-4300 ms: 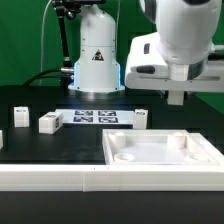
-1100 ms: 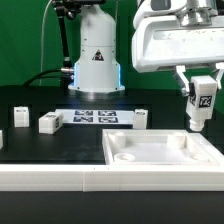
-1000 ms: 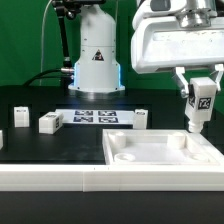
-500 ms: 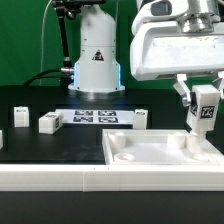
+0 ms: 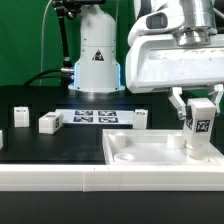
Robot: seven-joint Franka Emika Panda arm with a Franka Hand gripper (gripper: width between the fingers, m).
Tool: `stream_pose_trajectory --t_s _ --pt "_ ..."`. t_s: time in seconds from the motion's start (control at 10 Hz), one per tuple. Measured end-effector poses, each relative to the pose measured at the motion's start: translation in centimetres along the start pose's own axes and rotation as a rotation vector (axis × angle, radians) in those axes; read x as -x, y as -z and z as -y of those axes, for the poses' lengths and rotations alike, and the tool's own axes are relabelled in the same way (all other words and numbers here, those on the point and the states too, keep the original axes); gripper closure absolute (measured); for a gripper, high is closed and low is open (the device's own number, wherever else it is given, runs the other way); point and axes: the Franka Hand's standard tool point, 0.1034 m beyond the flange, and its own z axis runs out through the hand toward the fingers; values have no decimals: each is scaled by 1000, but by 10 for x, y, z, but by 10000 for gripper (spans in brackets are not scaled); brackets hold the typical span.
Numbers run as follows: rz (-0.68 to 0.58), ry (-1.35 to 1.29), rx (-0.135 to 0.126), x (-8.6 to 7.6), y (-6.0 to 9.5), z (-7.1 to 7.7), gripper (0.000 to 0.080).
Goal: Assemble one leg
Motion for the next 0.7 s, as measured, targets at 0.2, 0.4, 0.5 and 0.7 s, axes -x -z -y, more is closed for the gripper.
stream_pose_trajectory --t_s 0.2,0.4,0.5,0.7 --pt "-20 0 3 -2 -1 -1 506" --pt "-51 2 10 2 -8 -1 506" --pt "-82 1 13 4 -12 0 506" --pt "-146 0 23 5 -15 2 506"
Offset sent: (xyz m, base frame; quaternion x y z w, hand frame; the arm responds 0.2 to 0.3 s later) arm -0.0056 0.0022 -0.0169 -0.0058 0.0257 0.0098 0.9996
